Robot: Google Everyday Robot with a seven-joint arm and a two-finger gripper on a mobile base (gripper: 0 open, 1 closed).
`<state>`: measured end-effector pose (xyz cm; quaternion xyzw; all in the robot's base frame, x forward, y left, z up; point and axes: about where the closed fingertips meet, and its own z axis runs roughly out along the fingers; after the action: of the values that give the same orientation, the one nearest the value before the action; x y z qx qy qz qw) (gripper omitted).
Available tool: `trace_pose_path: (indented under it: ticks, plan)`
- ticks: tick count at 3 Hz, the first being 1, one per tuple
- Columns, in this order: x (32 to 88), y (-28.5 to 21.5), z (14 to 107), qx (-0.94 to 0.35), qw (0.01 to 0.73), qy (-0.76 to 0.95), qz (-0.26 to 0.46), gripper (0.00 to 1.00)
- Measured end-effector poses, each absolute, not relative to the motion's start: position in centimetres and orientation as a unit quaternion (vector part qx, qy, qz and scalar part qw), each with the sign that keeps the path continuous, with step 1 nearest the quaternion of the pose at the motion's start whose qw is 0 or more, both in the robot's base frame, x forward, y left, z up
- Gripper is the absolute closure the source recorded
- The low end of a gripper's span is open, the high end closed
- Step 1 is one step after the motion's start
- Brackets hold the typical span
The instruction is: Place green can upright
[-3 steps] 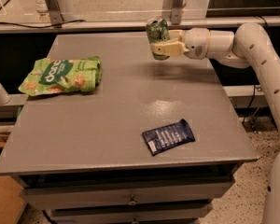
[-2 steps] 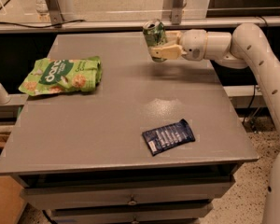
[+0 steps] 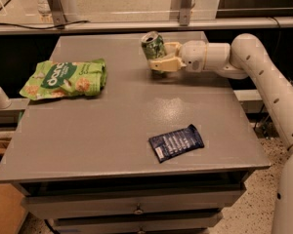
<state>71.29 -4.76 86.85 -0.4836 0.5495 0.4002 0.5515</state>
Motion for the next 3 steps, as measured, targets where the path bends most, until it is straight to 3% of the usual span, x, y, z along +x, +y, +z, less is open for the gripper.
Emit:
trace_pose_path:
  ticks: [1,3]
  plan:
    - [71.31,-4.29,85.45,-0.479,0.543,0.555,0.41,0.84]
    - [71.27,-4.53,85.65,-0.477,0.541,0.559,0.409,0.36]
